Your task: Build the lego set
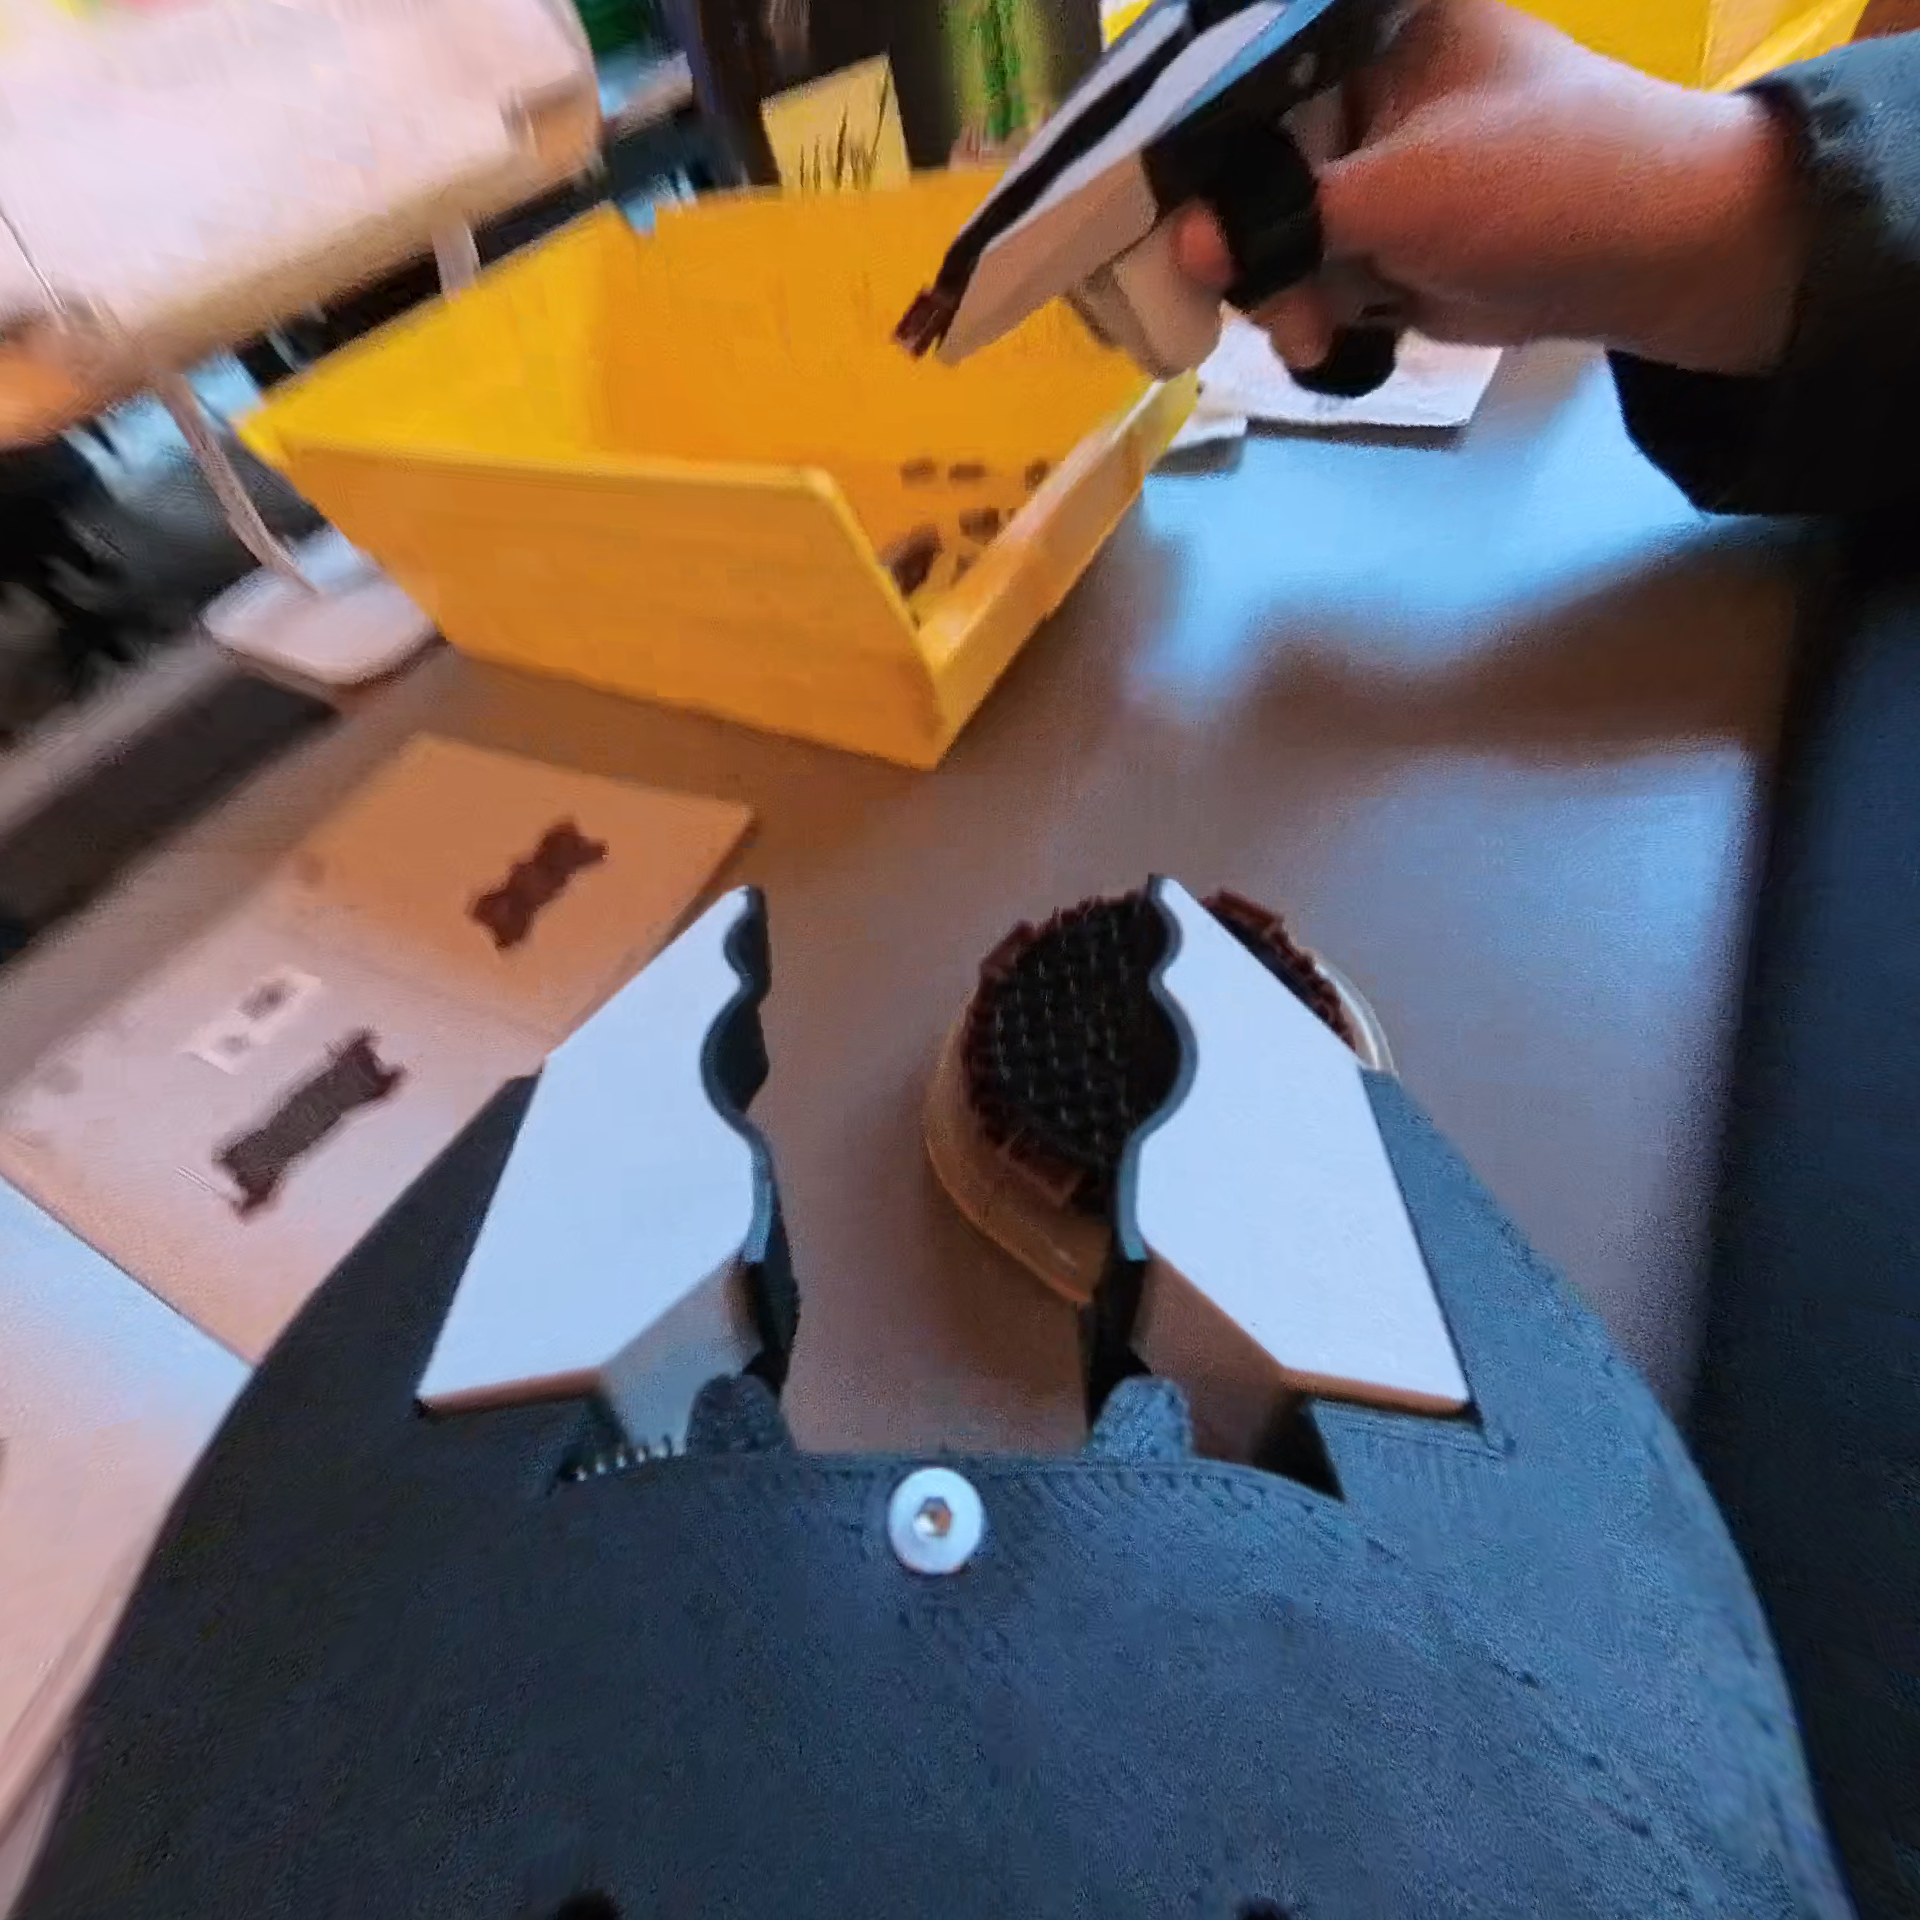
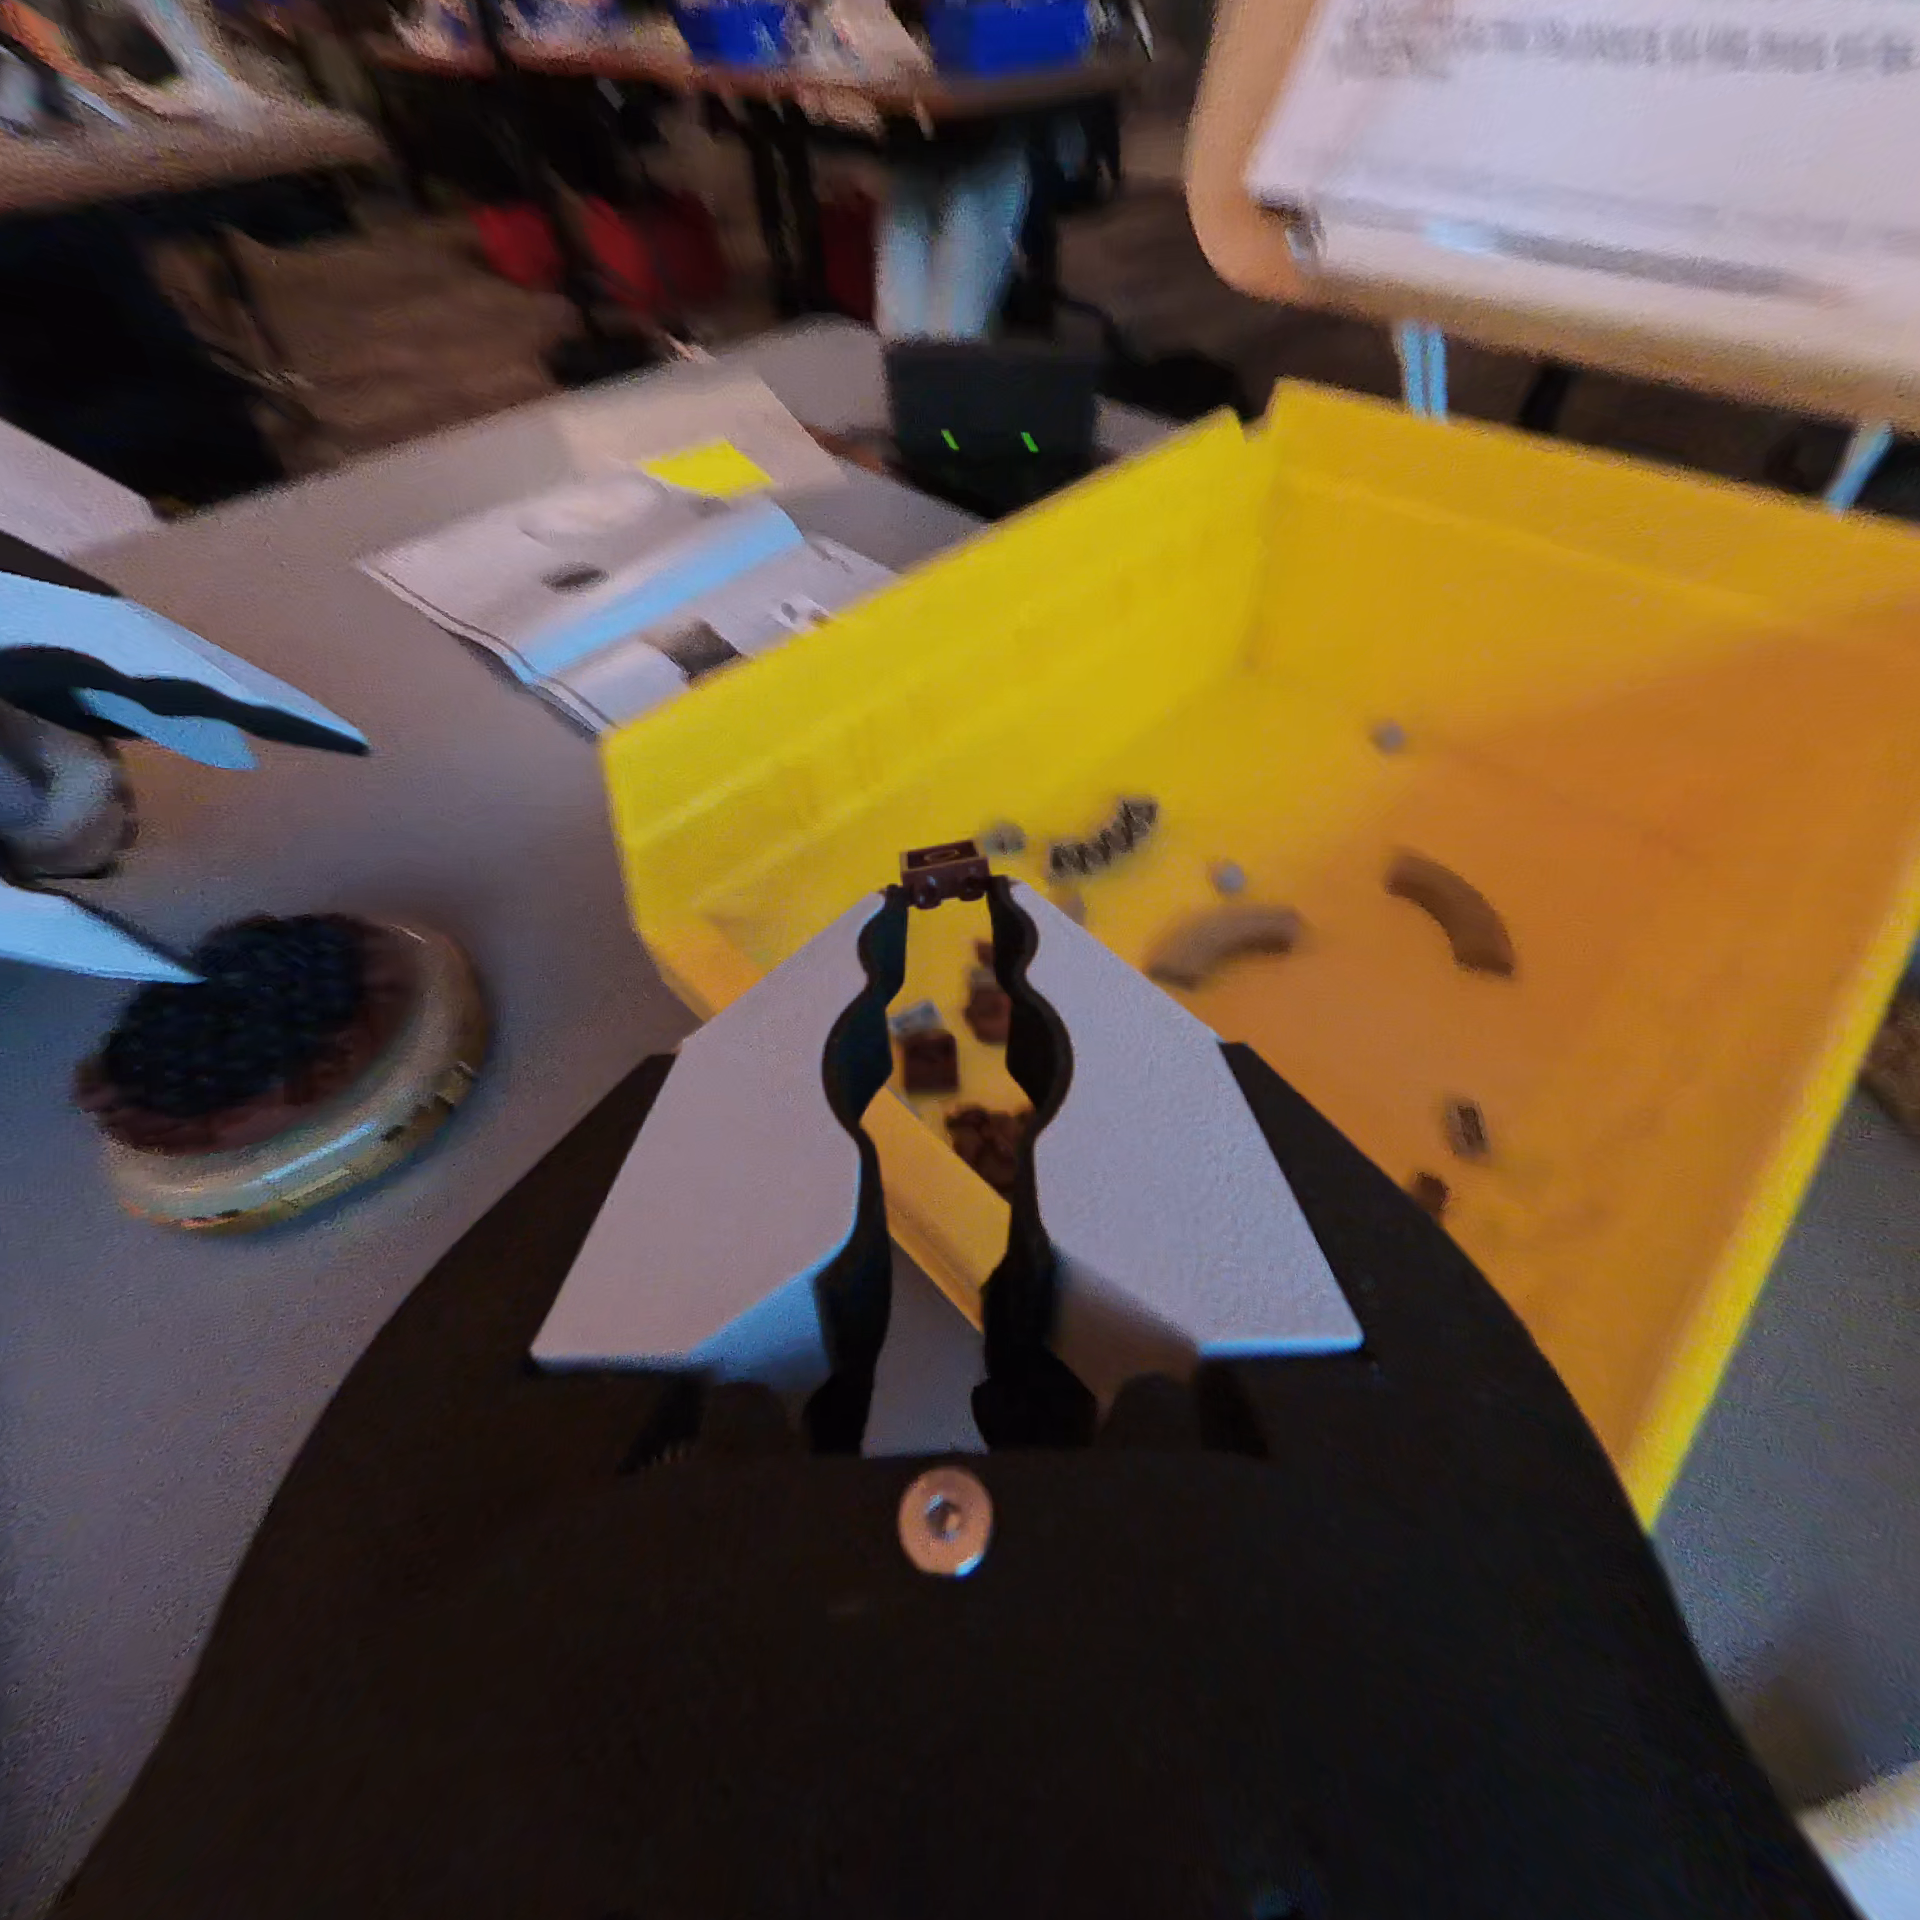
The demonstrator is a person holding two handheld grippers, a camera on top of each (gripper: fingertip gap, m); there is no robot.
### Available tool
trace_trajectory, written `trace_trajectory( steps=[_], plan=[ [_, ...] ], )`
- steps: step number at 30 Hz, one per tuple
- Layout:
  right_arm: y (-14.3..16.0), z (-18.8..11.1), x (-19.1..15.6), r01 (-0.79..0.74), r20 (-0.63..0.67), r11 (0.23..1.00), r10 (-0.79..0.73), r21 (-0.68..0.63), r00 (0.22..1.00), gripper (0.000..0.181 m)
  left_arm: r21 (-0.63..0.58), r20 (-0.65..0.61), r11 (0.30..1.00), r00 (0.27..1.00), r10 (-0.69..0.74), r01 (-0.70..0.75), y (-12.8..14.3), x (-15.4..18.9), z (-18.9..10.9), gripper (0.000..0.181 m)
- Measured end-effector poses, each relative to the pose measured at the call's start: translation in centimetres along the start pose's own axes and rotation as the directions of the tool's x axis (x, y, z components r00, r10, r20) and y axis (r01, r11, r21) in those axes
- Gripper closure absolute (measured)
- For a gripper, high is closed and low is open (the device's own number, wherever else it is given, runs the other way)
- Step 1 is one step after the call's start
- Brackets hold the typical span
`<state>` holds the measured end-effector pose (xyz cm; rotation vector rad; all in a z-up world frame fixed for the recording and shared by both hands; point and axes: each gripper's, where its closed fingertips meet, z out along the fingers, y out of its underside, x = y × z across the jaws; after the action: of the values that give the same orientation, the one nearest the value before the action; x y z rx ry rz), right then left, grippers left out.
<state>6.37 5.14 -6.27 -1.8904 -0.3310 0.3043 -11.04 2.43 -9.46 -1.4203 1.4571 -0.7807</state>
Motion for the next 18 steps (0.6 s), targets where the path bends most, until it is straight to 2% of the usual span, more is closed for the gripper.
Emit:
trace_trajectory(
  steps=[2, 4, 6, 8, 10, 12, 15, 18],
  plan=[
    [1.3, 0.4, 1.0, -0.066, -0.036, 0.996, 0.064, -0.056, 0.997, 0.165, -0.031, -0.075, 0.994, 0.992, -0.104, 0.102, 1.2, -0.3, -0.5, 0.11],
    [1.4, 0.4, 2.0, -0.101, -0.075, 0.994, 0.097, -0.051, 0.993, 0.154, -0.029, -0.131, 0.986, 0.978, -0.164, 0.162, 1.9, -0.6, -1.2, 0.114],
    [0.6, -0.2, 2.7, -0.12, -0.088, 0.993, 0.12, 0.001, 0.989, 0.151, 0.005, -0.188, 0.98, 0.963, -0.195, 0.2, 1.8, -0.6, -2.0, 0.119],
    [-0.8, -0.8, 2.3, -0.142, -0.048, 0.986, 0.147, 0.082, 0.988, 0.152, -0.004, -0.239, 0.971, 0.943, -0.233, 0.239, 2.1, -0.2, -2.3, 0.117],
    [-3.0, -1.3, -0.1, -0.129, 0.082, 0.973, 0.115, 0.193, 0.99, 0.153, -0.049, -0.267, 0.974, 0.937, -0.227, 0.223, 2.8, 0.6, -2.0, 0.111],
    [-4.1, -1.4, -4.2, -0.072, 0.234, 0.97, 0.016, 0.233, 0.972, 0.155, -0.1, -0.282, 0.982, 0.942, -0.181, 0.158, 3.4, 1.6, -1.6, 0.105],
    [-2.0, -0.5, -11.3, 0.059, 0.478, 0.989, -0.119, 0.139, 0.87, 0.158, -0.125, -0.303, 0.985, 0.941, -0.149, 0.116, 3.6, 2.7, -1.3, 0.1],
    [1.9, 0.2, -16.2, 0.167, 0.643, 0.986, -0.13, 0.003, 0.755, 0.153, -0.126, -0.305, 0.983, 0.938, -0.163, 0.13, 3.7, 2.6, -1.3, 0.101]
  ],
)
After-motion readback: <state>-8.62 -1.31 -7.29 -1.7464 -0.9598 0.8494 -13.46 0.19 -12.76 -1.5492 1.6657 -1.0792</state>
